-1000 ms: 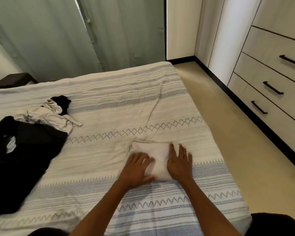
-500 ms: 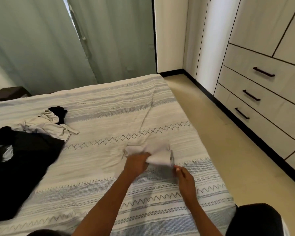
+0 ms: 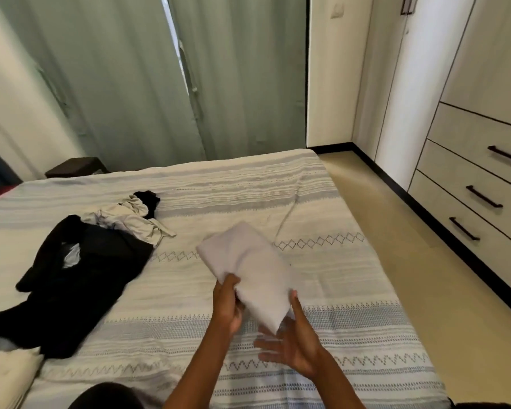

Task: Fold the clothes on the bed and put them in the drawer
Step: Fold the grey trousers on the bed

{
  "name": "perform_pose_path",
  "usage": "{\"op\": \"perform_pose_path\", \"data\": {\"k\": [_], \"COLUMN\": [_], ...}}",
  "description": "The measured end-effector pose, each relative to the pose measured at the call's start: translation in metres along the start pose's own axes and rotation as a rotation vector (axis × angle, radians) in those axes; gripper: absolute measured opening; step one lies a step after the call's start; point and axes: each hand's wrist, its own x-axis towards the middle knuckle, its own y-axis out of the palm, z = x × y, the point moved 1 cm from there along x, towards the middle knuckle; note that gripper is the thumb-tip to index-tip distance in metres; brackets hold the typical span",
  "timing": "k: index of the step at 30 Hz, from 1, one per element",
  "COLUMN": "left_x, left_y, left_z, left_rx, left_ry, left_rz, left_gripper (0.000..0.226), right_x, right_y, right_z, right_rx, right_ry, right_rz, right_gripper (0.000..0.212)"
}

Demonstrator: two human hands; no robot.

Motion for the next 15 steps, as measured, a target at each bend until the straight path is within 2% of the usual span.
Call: {"op": "perform_pose_path", "data": {"k": [3,5,7,8,11,15], "left_x": [-0.023,-0.036,-0.046,-0.05,-0.058,-0.068], "left_y": [-0.013,-0.02,-0.043,-0.05,-0.091,-0.159], "left_z": [0.003,0.001,-0.011,-0.019,-0.057,-0.116], "left_rx": [-0.195,-0.28,-0.367,-0.377,-0.335,-0.154], "left_ry": [-0.054,-0.063,-0.022,-0.008,0.036,0.033], "left_rz": [0.004,0.027,0.017,0.024,-0.029,-0.016], "left_gripper": [0.03,0.027,0.029,0.038,0.07,0.08], "right_x": [-0.003,-0.004,0.005,0.009,0.019,0.039], "right_y": [0.032,0.049,0.063,0.063,0.082,0.128], "right_z": [0.016,0.034,0.037,0.042,0.047,0.048], "right_rx": [0.223,0.286,0.215,0.172,0.037,-0.14], "right_ry": [-0.194,-0.233,-0.199,-0.205,-0.154,-0.088], "right_rz": [0.053,0.04,0.009,-0.022,-0.021,0.041], "right_gripper": [0.062,0.046,0.036,0.031,0.038,0.033]}}
